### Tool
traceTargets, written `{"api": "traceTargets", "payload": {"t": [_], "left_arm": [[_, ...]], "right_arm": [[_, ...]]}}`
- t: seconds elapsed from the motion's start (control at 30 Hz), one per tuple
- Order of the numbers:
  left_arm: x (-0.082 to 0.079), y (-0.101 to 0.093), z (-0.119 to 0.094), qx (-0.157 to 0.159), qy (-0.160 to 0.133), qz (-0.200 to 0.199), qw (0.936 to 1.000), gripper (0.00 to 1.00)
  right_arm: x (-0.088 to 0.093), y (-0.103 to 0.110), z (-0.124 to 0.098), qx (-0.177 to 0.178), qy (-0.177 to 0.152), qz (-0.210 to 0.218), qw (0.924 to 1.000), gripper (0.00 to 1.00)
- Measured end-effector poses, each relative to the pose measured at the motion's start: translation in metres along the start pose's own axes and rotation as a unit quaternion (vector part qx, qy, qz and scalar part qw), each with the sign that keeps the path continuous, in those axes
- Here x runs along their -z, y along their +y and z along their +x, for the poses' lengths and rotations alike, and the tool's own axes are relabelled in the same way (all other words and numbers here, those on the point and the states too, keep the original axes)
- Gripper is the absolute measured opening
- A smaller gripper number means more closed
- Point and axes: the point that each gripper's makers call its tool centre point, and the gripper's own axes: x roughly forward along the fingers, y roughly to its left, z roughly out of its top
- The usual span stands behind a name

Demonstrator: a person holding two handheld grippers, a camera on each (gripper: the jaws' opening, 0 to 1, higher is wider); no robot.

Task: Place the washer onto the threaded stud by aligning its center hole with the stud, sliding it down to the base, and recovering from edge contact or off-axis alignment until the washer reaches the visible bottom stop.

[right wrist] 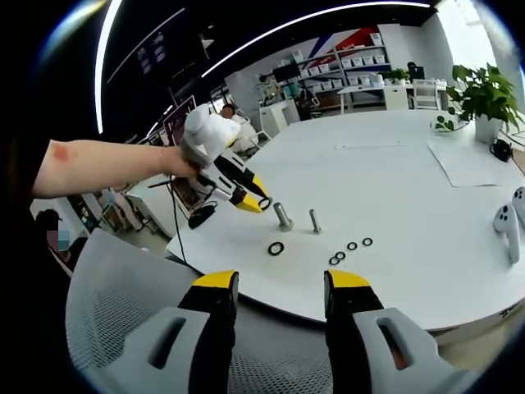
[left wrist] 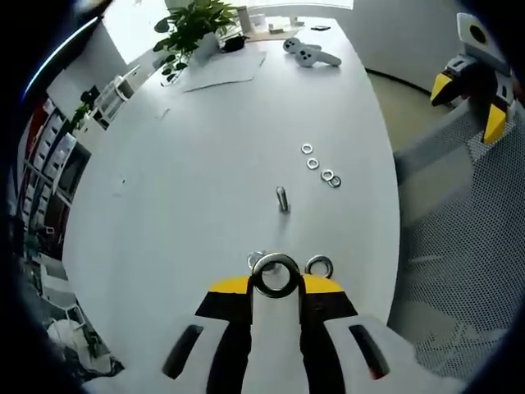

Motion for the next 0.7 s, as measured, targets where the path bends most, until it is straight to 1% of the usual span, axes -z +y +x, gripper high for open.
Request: {"api": "traceTargets", "payload": {"t": [0.1,0.23,0.37,0.47,0.6,0.7], "left_arm": [[0.000,0.004,0.002,-0.009,0.002,0.003,1.0000,0.19],[0.000,0.008,0.007,-0.013,0.003,-0.002,0.9999,0.19],[0.000,0.008,0.013,-0.009,0.013,0.003,0.9999,0.19],[0.004,0.010,0.018,-0.008,0.026,0.004,0.9996,0.19],[0.003,0.012,0.021,-0.010,0.030,0.003,0.9995,0.19],[0.000,0.015,0.024,-0.008,0.029,-0.008,0.9995,0.19]], "right_arm": [[0.000,0.000,0.000,0.001,-0.001,0.000,1.0000,0.44],[0.000,0.000,0.000,0.001,-0.001,0.001,1.0000,0.44],[0.001,0.001,0.000,-0.001,0.003,-0.001,1.0000,0.43],[0.001,0.001,0.000,-0.001,0.003,-0.001,1.0000,0.43],[0.001,0.000,0.000,0.000,0.002,0.000,1.0000,0.43],[0.001,0.001,0.001,-0.001,0.004,-0.001,1.0000,0.43]]}}
